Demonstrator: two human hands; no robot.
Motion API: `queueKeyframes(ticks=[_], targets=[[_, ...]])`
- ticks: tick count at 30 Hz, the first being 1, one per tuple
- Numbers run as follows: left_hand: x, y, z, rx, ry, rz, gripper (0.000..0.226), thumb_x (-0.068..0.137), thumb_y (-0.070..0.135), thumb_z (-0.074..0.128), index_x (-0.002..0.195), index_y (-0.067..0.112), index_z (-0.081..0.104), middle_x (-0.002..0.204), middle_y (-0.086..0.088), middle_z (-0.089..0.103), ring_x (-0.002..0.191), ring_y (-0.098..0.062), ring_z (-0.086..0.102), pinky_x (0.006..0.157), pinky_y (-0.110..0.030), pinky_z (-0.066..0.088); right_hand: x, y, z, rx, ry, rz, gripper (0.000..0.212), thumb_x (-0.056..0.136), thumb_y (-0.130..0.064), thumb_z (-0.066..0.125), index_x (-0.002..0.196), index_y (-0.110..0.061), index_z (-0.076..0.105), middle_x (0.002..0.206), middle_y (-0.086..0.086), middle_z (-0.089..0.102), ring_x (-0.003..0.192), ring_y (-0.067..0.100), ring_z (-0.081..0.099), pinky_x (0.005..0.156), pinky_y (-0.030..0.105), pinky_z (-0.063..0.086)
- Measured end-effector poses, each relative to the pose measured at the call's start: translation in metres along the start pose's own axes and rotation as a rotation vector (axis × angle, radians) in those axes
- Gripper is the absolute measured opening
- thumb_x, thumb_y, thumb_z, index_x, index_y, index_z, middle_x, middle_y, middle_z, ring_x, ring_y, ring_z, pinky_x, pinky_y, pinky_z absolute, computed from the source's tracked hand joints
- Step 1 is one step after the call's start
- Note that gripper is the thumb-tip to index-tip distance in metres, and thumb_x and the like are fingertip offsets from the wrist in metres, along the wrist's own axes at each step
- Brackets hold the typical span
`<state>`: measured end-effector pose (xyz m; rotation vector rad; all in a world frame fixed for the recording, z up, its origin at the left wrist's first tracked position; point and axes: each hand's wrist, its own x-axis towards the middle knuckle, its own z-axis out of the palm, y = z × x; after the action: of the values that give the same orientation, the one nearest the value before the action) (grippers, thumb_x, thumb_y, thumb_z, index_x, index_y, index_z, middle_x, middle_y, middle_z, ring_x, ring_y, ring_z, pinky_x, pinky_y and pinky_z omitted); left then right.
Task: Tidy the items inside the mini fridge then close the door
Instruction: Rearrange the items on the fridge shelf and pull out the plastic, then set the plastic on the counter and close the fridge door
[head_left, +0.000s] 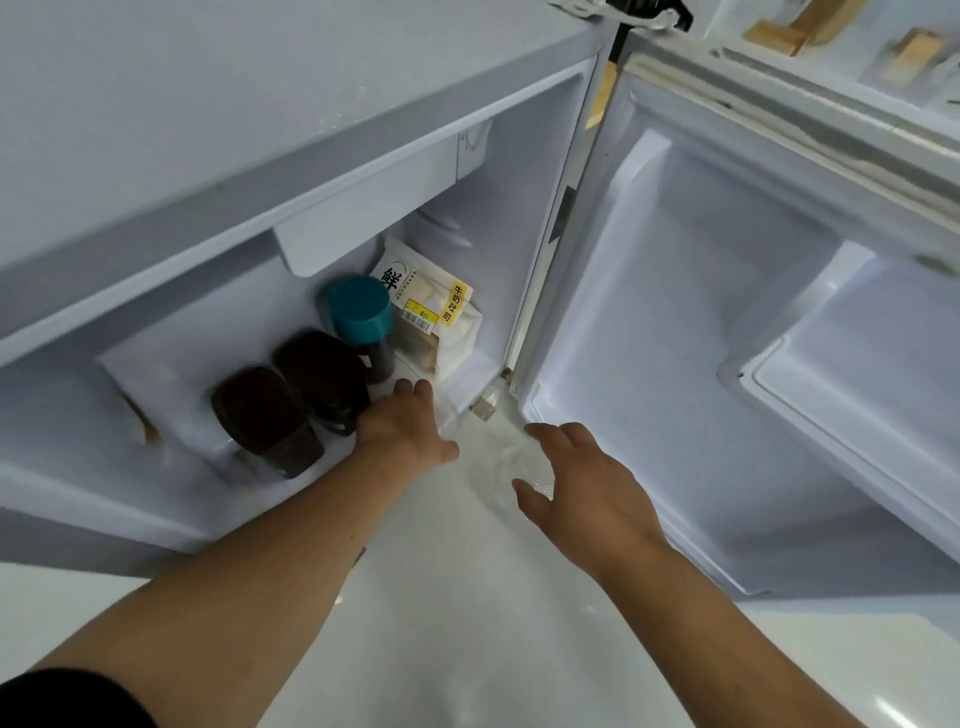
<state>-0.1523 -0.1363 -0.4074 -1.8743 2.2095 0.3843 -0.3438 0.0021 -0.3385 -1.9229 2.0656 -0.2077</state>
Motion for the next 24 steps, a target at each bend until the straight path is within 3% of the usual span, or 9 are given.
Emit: queueKeyframes(ticks=[5,9,12,18,24], targets=[[-0.075,-0.002,0.000,-0.056,0.061,0.065,0.091,0.064,0.073,0.066,0.136,0.024,0.038,0.124,-0.005,0.053,0.104,-0.032,0.065,0.069,-0.035,0.046,-0.035,-0.002,-0.012,-0.046,-0.009,-0.055,0.061,0.091,-0.052,0.061,0.145,-0.035,0.038,0.131,-0.006,0.051,0.078,0.017,0.063,0.057,0.030,0.045],[-0.160,-0.010,-0.002,-0.132,0.071,0.058,0.100,0.062,0.075,0.066,0.144,0.030,0.032,0.140,0.000,0.050,0.111,-0.030,0.064,0.083,-0.041,0.052,-0.066,-0.015,-0.019,-0.065,-0.043,-0.135,0.065,0.090,-0.053,0.061,0.146,-0.036,0.034,0.138,-0.005,0.049,0.097,0.021,0.064,0.064,0.032,0.049],[-0.223,-0.032,0.003,-0.137,0.071,0.043,0.102,0.061,0.079,0.064,0.145,0.033,0.030,0.142,0.003,0.051,0.112,-0.028,0.064,0.088,-0.042,0.055,-0.089,-0.037,-0.014,-0.054,-0.079,-0.220,0.068,0.090,-0.052,0.063,0.148,-0.035,0.032,0.139,-0.005,0.050,0.100,0.022,0.064,0.066,0.034,0.051],[-0.310,-0.107,0.017,-0.139,0.065,-0.082,0.098,0.064,0.074,0.068,0.144,0.031,0.033,0.139,0.003,0.050,0.108,-0.028,0.065,0.084,-0.040,0.057,-0.124,-0.103,0.011,-0.017,-0.139,-0.394,0.063,0.089,-0.048,0.064,0.144,-0.030,0.038,0.137,-0.003,0.051,0.098,0.023,0.064,0.069,0.035,0.052],[-0.338,-0.192,0.041,-0.159,0.050,-0.198,0.099,0.063,0.073,0.067,0.146,0.029,0.034,0.140,0.002,0.049,0.107,-0.028,0.065,0.078,-0.039,0.054,-0.139,-0.184,0.061,-0.047,-0.199,-0.512,0.059,0.091,-0.047,0.063,0.141,-0.027,0.039,0.133,0.000,0.052,0.099,0.023,0.063,0.074,0.038,0.055]])
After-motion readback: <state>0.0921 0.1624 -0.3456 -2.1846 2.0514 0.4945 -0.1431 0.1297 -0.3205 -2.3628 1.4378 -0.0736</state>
